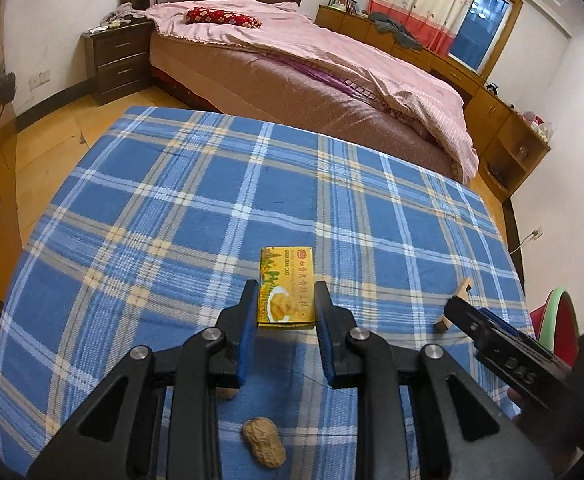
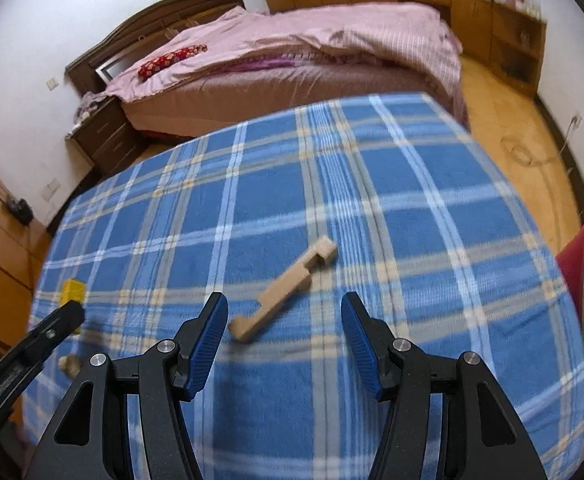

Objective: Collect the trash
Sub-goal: 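Grasp the wooden stick piece with the right tool, then carry the yellow packet with the left tool while the right tool carries the wooden piece to the bin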

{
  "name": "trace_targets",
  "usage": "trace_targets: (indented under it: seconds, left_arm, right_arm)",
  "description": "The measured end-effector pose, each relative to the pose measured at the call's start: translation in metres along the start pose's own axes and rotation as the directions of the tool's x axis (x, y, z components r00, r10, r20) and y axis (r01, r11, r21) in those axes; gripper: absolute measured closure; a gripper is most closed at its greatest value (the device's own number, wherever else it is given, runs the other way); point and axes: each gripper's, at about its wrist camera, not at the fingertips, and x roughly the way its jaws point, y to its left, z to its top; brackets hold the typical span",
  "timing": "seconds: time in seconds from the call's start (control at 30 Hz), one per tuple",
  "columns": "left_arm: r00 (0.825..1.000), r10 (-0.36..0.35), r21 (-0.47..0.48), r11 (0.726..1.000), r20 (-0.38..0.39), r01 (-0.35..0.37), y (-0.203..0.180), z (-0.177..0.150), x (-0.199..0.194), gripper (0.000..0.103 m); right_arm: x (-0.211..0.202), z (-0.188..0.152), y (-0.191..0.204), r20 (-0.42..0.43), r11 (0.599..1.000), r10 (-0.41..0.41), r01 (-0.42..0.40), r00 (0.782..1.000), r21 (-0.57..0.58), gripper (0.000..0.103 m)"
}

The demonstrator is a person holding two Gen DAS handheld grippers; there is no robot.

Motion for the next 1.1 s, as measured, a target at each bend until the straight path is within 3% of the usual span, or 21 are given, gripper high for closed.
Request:
trace_targets:
  seconds: [0.27,0.33,0.37,0.53,0.8,1.1]
  left_arm:
    - [1.000,-0.010,-0.019,1.000,0.010,0.010,0.003,-0.001,-0.006,0.076]
    - [1.000,-0.014,-0.016,1.000,0.014,0.015,0.003,-0.001,-0.009,0.076]
    - [1.000,-0.017,-0.016,1.000,0.016,0.017,0.003,-0.002,-0.011,0.076]
    - [0.999,-0.030,-0.009,1.000,0.017,0.030,0.001,-0.005,-0.016,0.076]
    - [0.999,-0.047,0.013,0.999,0.028,0.047,-0.006,-0.011,-0.031,0.076]
    - [0.998,-0.061,0.040,0.997,0.031,0.060,-0.018,-0.018,-0.042,0.076]
  right_arm:
    - [0.009,-0.005,0.016,0.044,0.987,-0.120,0.124,0.992,-0.106,0.046]
    - [0.009,-0.005,0.014,0.046,0.984,-0.139,0.143,0.989,-0.110,0.057]
    - [0.009,-0.004,0.013,0.051,0.981,-0.156,0.161,0.986,-0.112,0.068]
    - [0.005,-0.001,-0.001,0.033,0.986,-0.136,0.139,0.990,-0.090,0.092]
    - [-0.013,-0.013,-0.020,0.015,0.997,-0.048,0.049,0.999,-0.051,0.093]
    - [-0.057,-0.031,-0.031,0.065,0.999,0.026,-0.024,0.998,-0.026,0.093]
